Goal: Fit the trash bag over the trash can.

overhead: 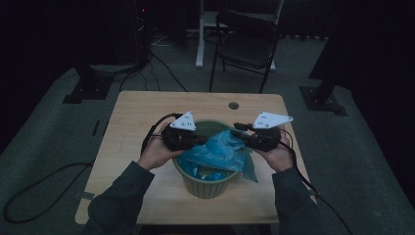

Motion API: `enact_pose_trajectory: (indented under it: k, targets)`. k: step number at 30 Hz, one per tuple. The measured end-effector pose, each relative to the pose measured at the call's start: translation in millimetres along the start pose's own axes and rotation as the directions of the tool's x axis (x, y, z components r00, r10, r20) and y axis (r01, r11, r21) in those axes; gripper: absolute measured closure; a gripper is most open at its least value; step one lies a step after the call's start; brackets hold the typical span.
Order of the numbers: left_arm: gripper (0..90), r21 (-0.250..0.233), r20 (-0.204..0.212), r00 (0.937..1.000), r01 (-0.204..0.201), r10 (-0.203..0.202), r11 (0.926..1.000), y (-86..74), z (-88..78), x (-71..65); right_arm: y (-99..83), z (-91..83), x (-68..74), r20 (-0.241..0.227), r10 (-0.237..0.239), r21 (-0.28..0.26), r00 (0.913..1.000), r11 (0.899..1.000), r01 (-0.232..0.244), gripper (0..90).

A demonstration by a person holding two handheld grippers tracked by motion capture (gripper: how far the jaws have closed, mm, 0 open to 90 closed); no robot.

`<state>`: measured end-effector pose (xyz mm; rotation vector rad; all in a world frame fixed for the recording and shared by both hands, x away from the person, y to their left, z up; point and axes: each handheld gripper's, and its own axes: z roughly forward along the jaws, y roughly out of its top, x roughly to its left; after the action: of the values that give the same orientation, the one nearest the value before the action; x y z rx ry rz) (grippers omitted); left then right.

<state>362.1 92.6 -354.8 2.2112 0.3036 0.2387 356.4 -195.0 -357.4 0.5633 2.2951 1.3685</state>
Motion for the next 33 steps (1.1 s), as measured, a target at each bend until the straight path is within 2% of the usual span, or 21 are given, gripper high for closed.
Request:
enact_pose_trajectory:
  k: [8, 9, 10, 13, 14, 15, 18, 28, 33]
  targets:
    - [90.0, -0.003, -0.003, 1.0000, 0.002, -0.002, 1.0000, -0.8, 0.1, -0.4, 7.0, 5.8, 2.0, -0.032, 0.007, -0.014, 0.9995, 1.000, -0.007, 67.3]
    - [89.9, -0.003, -0.003, 1.0000, 0.001, -0.001, 1.0000, -0.8, 0.0, -0.5, 9.3, 10.3, 0.4, -0.057, 0.020, 0.003, 0.9981, 1.000, -0.020, 64.6]
    - [89.9, -0.004, -0.003, 1.0000, 0.001, -0.001, 1.0000, -0.8, -0.3, -0.5, 9.2, 12.7, -0.5, -0.063, 0.028, 0.014, 0.9976, 1.000, -0.028, 64.6]
    - [90.0, -0.004, -0.008, 1.0000, 0.000, 0.000, 1.0000, -1.1, -0.9, -0.3, 8.2, 16.1, -1.5, -0.069, 0.039, 0.034, 0.9969, 0.999, -0.036, 68.8]
    - [90.0, -0.003, -0.011, 0.9999, 0.003, -0.003, 1.0000, -2.0, -2.1, 0.6, 7.3, 17.0, -1.8, -0.076, 0.040, 0.044, 0.9963, 0.998, -0.037, 72.7]
    - [90.0, -0.004, -0.014, 0.9999, 0.006, -0.007, 1.0000, -2.8, -2.8, 1.2, 5.2, 17.0, -0.4, -0.080, 0.035, 0.047, 0.9962, 0.998, -0.032, 81.6]
    - [90.0, -0.009, -0.019, 0.9996, 0.019, -0.019, 0.9998, -5.0, -4.4, 2.7, 3.0, 14.5, 1.6, -0.074, 0.026, 0.056, 0.9969, 0.998, -0.022, 89.7]
    - [90.0, -0.027, -0.047, 0.9975, 0.051, -0.053, 0.9983, -14.3, -15.9, 9.2, 0.1, 3.1, 11.3, -0.058, -0.016, 0.086, 0.9982, 0.996, 0.021, 90.0]
    - [90.0, -0.042, -0.065, 0.9953, 0.069, -0.072, 0.9967, -19.2, -23.4, 13.5, -3.4, -1.9, 12.2, -0.056, -0.016, 0.090, 0.9983, 0.996, 0.021, 90.0]
